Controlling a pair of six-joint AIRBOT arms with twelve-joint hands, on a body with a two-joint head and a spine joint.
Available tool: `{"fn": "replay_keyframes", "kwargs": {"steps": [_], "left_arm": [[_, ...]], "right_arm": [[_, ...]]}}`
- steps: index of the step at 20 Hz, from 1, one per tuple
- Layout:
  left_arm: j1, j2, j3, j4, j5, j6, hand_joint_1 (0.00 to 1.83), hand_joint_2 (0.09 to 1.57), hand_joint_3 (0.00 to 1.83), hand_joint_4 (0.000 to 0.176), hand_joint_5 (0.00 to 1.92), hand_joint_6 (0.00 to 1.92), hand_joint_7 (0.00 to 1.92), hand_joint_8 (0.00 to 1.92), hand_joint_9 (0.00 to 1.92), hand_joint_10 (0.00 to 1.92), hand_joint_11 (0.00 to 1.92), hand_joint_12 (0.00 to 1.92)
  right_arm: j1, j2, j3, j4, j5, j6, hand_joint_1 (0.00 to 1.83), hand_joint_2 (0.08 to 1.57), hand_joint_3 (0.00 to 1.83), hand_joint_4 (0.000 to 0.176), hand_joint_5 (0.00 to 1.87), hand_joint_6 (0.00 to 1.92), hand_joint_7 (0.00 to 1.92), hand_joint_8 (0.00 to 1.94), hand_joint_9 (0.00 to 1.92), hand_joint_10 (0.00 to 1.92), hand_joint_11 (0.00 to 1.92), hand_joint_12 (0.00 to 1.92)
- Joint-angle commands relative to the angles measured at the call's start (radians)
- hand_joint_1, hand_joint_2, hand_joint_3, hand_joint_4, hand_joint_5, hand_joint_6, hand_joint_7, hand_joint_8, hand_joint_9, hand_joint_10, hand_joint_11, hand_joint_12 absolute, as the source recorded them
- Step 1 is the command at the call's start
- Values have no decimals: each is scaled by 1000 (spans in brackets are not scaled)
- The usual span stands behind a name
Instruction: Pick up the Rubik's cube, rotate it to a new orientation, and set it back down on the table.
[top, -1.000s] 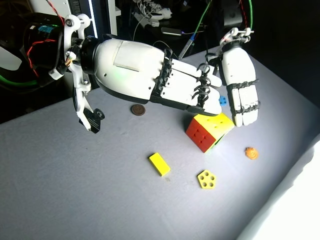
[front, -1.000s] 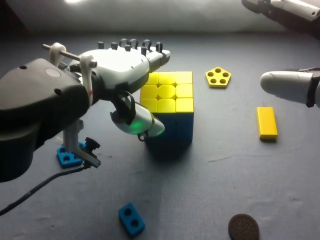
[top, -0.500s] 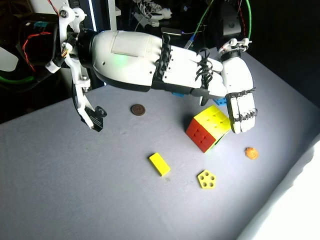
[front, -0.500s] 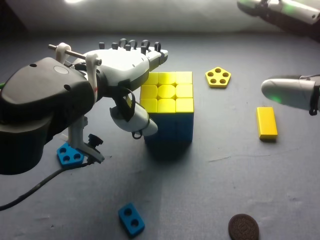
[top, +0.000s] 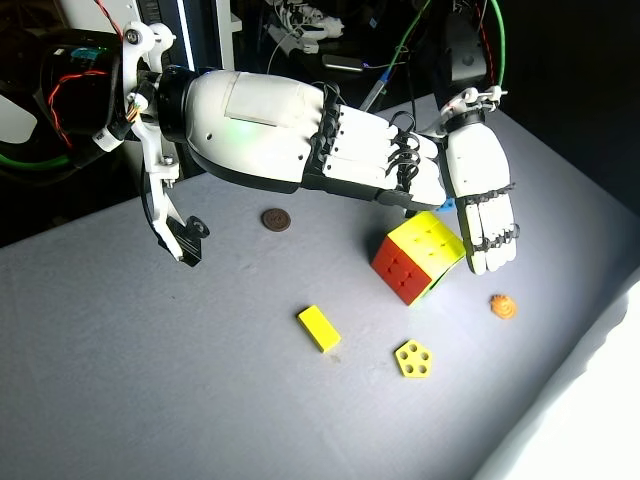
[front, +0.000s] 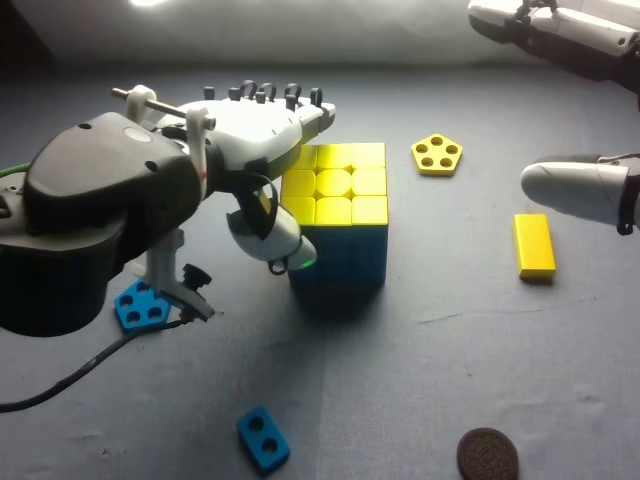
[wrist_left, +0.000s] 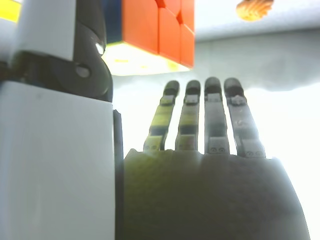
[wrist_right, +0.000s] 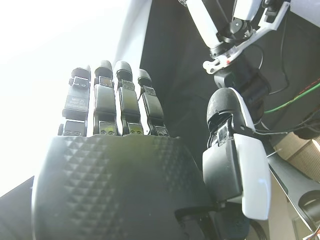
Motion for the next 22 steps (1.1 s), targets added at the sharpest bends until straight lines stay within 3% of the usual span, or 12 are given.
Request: {"fn": "replay_keyframes", "kwargs": {"steps": [1,4,9,13,22], "left_arm": [[-3,0,6,40,-19,1,959,997,5,0,0,0,0,0,0,0,9,5],[1,-19,24,40,-19,1,988,984,0,0,0,0,0,0,0,0,15,10],[17,-39,42,34,-19,1,888,1007,7,0,0,0,0,0,0,0,0,0],[19,-58,59,42,-19,1,913,993,0,0,0,0,0,0,0,0,0,0],[17,-78,75,46,-19,1,920,982,0,0,0,0,0,0,0,0,0,0]], "right_arm": [[4,5,-2,1,128,4,42,1259,2,0,70,1,106,3,83,2,24,15],[0,6,-2,1,128,1,58,1253,0,0,77,4,133,8,111,11,30,32],[-11,10,-2,-9,154,-10,11,1260,1,0,64,3,123,4,111,5,0,152],[-37,11,-1,-26,145,-22,0,1258,0,0,62,1,120,0,100,0,0,93],[-37,15,1,-15,132,30,67,1255,0,0,73,6,136,5,118,4,0,183]]}}
